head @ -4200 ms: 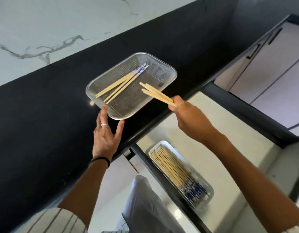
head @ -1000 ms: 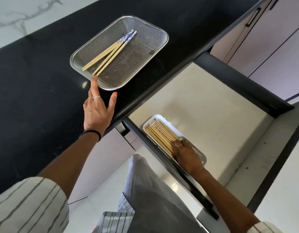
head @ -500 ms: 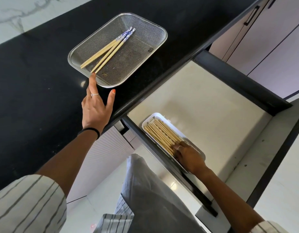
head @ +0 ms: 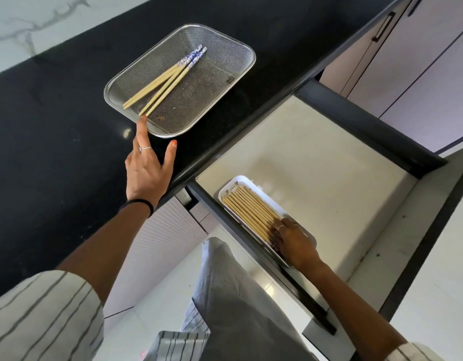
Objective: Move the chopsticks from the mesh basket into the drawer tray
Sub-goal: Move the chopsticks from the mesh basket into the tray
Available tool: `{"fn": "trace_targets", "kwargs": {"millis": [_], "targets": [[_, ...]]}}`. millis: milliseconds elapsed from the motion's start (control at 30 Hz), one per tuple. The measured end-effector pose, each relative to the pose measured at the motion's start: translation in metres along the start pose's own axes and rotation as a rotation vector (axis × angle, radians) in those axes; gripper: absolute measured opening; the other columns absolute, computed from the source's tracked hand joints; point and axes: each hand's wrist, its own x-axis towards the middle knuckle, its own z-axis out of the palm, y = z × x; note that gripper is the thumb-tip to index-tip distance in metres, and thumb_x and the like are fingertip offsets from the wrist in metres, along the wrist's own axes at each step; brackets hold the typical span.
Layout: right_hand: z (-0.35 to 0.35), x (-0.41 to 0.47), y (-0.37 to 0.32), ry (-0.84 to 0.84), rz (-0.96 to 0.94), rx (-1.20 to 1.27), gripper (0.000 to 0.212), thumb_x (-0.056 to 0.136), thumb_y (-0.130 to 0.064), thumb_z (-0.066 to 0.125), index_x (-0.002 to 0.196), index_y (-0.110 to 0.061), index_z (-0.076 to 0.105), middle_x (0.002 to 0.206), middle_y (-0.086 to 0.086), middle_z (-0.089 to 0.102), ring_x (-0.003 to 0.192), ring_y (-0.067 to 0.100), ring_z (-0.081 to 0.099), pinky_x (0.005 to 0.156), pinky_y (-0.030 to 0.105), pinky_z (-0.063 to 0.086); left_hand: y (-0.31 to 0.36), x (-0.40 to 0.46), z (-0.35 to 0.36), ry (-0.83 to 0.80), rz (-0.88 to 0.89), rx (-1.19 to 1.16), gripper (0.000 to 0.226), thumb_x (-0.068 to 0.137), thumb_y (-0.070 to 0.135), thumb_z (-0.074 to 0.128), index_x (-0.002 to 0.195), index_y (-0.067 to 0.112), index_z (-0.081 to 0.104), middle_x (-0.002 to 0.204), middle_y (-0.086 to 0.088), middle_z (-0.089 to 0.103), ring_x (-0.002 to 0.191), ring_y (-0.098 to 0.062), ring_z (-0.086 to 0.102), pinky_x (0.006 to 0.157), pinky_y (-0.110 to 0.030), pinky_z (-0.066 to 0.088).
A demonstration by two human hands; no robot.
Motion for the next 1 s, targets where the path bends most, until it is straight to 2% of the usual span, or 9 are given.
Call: {"fn": "trace_targets", "kwargs": {"millis": [67, 200, 467, 533, 600, 667, 800, 867, 1000], "targets": [[0.001, -0.002, 0.004, 0.022, -0.057, -0.033, 0.038, 0.091, -0.024, 0.058, 0.129, -0.024, 0.052, 0.138, 0.0, 0.052, 0.124, 0.022, 0.052, 0.099, 0.042, 0.05, 0.0, 0.0, -0.001, -0.001, -0.002, -0.002, 0.072, 0.098, 0.045, 0.047, 0.154, 0.021, 0.007, 0.155, -0.017, 0.032, 0.133, -0.043, 0.043, 0.114, -0.057, 0.03], [0.0, -0.004, 0.008, -0.066, -0.128, -0.02, 0.044, 0.09, -0.016, 0.059, 0.134, -0.021, 0.051, 0.14, 0.004, 0.049, 0.127, 0.025, 0.048, 0.106, 0.04, 0.043, 0.001, 0.0, -0.001, -0.005, -0.006, -0.003, 0.072, 0.098, 0.045, 0.047, 0.154, 0.022, 0.008, 0.154, -0.017, 0.033, 0.132, -0.045, 0.044, 0.112, -0.059, 0.031], [-0.005, -0.006, 0.009, -0.057, -0.232, -0.176, 0.051, 0.087, -0.028, 0.064, 0.135, -0.027, 0.048, 0.143, -0.004, 0.047, 0.131, 0.019, 0.046, 0.104, 0.037, 0.046, 0.001, 0.0, -0.002, -0.007, -0.013, 0.002, 0.071, 0.098, 0.046, 0.046, 0.153, 0.023, 0.008, 0.154, -0.018, 0.033, 0.132, -0.045, 0.044, 0.112, -0.06, 0.031], [-0.005, -0.006, 0.008, 0.002, -0.194, -0.106, 0.045, 0.085, -0.026, 0.068, 0.128, -0.027, 0.054, 0.137, -0.004, 0.053, 0.124, 0.019, 0.053, 0.099, 0.038, 0.051, 0.002, -0.001, -0.002, -0.007, -0.011, -0.003, 0.071, 0.098, 0.046, 0.047, 0.153, 0.023, 0.009, 0.154, -0.018, 0.034, 0.132, -0.045, 0.043, 0.111, -0.06, 0.032], [-0.003, -0.004, 0.005, 0.068, -0.15, 0.006, 0.032, 0.087, -0.018, 0.065, 0.119, -0.023, 0.06, 0.127, -0.001, 0.061, 0.114, 0.02, 0.06, 0.096, 0.034, 0.052, 0.003, -0.001, -0.002, -0.01, -0.015, -0.001, 0.071, 0.098, 0.045, 0.047, 0.153, 0.023, 0.009, 0.154, -0.018, 0.034, 0.131, -0.045, 0.044, 0.11, -0.06, 0.034], [0.001, -0.001, 0.0, 0.02, -0.117, 0.1, 0.028, 0.092, -0.01, 0.056, 0.119, -0.017, 0.059, 0.123, 0.003, 0.063, 0.112, 0.021, 0.062, 0.099, 0.026, 0.046, 0.003, -0.001, -0.002, -0.009, -0.022, 0.004, 0.071, 0.098, 0.045, 0.047, 0.153, 0.022, 0.009, 0.154, -0.018, 0.035, 0.129, -0.046, 0.045, 0.11, -0.06, 0.034], [0.005, 0.001, -0.009, -0.109, -0.044, 0.136, 0.035, 0.095, -0.011, 0.048, 0.13, -0.017, 0.048, 0.127, 0.006, 0.058, 0.117, 0.023, 0.057, 0.102, 0.035, 0.047, 0.004, -0.001, -0.003, -0.012, -0.009, 0.005, 0.071, 0.099, 0.043, 0.047, 0.153, 0.02, 0.009, 0.155, -0.018, 0.033, 0.131, -0.045, 0.044, 0.11, -0.06, 0.034], [0.005, 0.001, -0.011, -0.034, -0.031, 0.155, 0.033, 0.095, -0.009, 0.05, 0.127, -0.014, 0.052, 0.128, 0.006, 0.059, 0.116, 0.023, 0.059, 0.103, 0.034, 0.047, 0.005, -0.001, -0.003, -0.013, -0.006, 0.006, 0.071, 0.099, 0.043, 0.047, 0.154, 0.02, 0.008, 0.154, -0.018, 0.033, 0.131, -0.044, 0.044, 0.11, -0.06, 0.035], [0.004, -0.009, -0.011, 0.049, 0.135, 0.147, 0.025, 0.097, -0.013, 0.046, 0.118, -0.008, 0.058, 0.115, 0.01, 0.067, 0.1, 0.022, 0.066, 0.09, 0.032, 0.054, 0.005, -0.001, -0.003, -0.005, 0.001, 0.008, 0.07, 0.099, 0.043, 0.047, 0.153, 0.019, 0.009, 0.154, -0.019, 0.034, 0.132, -0.043, 0.044, 0.109, -0.059, 0.036]]}}
